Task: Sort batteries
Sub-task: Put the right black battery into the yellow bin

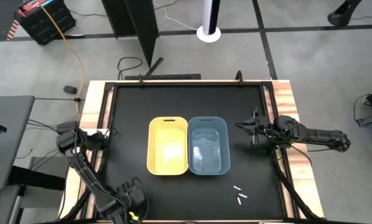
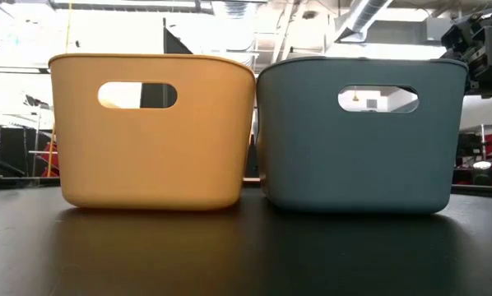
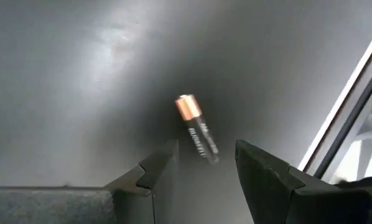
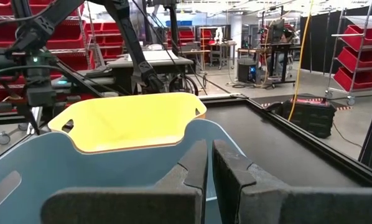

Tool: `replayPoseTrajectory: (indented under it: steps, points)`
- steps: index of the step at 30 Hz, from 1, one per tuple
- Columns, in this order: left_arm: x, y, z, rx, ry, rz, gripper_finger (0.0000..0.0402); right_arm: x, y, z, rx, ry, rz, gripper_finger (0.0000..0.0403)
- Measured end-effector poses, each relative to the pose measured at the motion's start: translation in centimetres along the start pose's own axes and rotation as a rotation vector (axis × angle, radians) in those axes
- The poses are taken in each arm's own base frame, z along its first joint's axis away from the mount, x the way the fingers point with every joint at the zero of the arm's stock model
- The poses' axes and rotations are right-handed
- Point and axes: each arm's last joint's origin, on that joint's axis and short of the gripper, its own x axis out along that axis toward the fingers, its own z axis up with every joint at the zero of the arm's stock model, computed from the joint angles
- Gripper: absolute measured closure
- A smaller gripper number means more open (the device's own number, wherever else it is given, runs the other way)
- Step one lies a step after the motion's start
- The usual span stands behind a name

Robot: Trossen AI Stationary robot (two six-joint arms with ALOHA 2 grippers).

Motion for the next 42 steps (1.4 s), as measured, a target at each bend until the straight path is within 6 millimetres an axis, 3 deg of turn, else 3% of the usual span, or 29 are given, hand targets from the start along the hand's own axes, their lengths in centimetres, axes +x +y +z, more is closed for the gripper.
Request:
replayPoseTrajectory:
  steps: [11,18,23,32,42]
  points:
    - [2.2,0.0,-0.2,-0.036,-0.009,0.038,0.0245,0.0,0.0,0.0,0.0,0.003,0.0,0.036]
    - [2.4,0.2,0.0,-0.018,-0.018,0.061,0.0248,0.0,0.0,0.0,0.0,0.002,0.0,0.036]
    - [2.8,0.7,0.1,-0.026,-0.018,0.088,0.0278,0.0,0.0,0.0,0.0,0.002,0.0,0.036]
    - [3.6,1.6,-0.2,-0.029,-0.019,0.098,0.0365,0.0,0.0,0.0,0.0,0.002,0.0,0.036]
    - [3.6,1.7,0.0,0.063,-0.017,0.102,0.0378,0.0,0.0,0.0,0.0,0.002,0.0,0.036]
